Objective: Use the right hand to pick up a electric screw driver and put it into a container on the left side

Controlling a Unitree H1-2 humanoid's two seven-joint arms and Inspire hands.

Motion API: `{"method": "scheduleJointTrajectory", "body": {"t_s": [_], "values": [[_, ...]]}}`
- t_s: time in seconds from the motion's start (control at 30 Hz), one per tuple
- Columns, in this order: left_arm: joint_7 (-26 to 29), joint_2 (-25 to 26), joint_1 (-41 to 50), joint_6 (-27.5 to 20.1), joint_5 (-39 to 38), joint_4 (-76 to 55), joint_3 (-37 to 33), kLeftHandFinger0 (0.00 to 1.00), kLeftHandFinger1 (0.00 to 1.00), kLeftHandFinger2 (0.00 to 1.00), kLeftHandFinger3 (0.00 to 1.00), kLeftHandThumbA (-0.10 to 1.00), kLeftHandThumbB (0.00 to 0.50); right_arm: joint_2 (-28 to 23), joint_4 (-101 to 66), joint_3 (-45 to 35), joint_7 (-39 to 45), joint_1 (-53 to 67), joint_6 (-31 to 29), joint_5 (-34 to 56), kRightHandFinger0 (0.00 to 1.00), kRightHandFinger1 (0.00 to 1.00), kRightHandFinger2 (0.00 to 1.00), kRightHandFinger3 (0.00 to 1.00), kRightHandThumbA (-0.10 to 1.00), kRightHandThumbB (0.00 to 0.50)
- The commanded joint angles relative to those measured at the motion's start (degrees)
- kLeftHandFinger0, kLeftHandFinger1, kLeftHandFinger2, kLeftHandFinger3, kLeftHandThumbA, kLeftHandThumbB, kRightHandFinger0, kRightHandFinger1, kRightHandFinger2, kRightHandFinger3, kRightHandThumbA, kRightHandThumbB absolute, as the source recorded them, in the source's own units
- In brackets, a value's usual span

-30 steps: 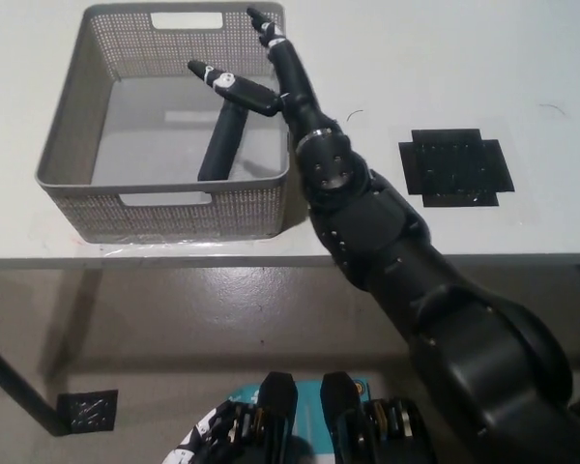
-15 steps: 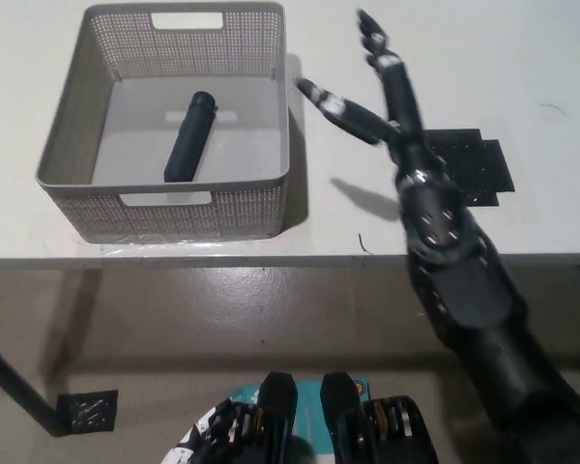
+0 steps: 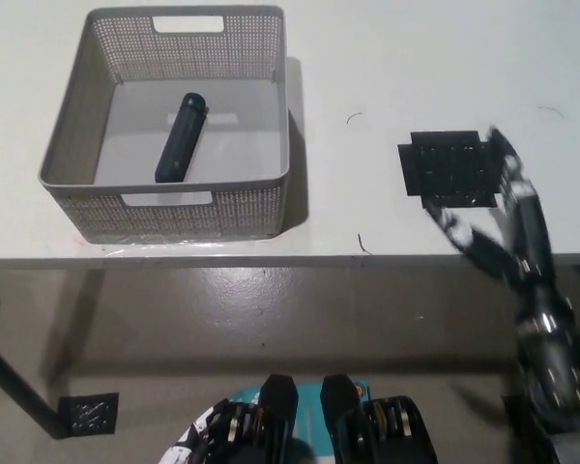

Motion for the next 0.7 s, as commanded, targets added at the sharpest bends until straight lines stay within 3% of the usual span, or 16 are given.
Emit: {"method": "scheduleJointTrajectory", "body": {"t_s": [0.0,0.17,0.27,0.4,0.47,0.67], "values": [[2.2,0.37,-0.61,-2.33,-1.4,-0.76,3.0,1.0,1.0,1.0,1.0,1.0,0.182,-1.46,-13.49,1.1,5.57,13.21,-9.37,5.17,1.0,1.0,1.0,1.0,1.0,0.363],[2.14,-0.2,-0.62,-3.97,-1.49,0.47,4.41,1.0,1.0,1.0,1.0,1.0,0.184,-0.03,-5.82,0.42,6.24,17.79,-15.26,6.33,1.0,1.0,1.0,1.0,0.95,0.347],[2.08,-0.57,-0.86,-4.59,-1.92,1.24,5.0,1.0,1.0,1.0,1.0,1.0,0.181,0.35,-2.63,-0.65,7.24,19.47,-15.64,7.49,1.0,1.0,1.0,1.0,0.93,0.344],[1.64,-0.71,-1.32,-4.13,-2.57,1.23,6.07,1.0,1.0,1.0,1.0,1.0,0.177,1.09,-0.33,-1.1,8.03,22.25,-15.58,8.66,1.0,1.0,1.0,1.0,0.95,0.42],[1.61,-0.76,-1.34,-3.87,-2.19,1.14,6.37,1.0,1.0,1.0,1.0,1.0,0.171,1.81,0.65,-1.73,9.15,23.55,-15.64,9.75,1.0,1.0,1.0,1.0,0.93,0.401],[1.38,-1.08,-1.57,-3.53,-2.8,1.32,6.63,1.0,1.0,1.0,1.0,1.0,0.179,3.2,4.6,-2.95,10.66,25.54,-15.64,10.3,1.0,1.0,1.0,1.0,0.93,0.416]]}}
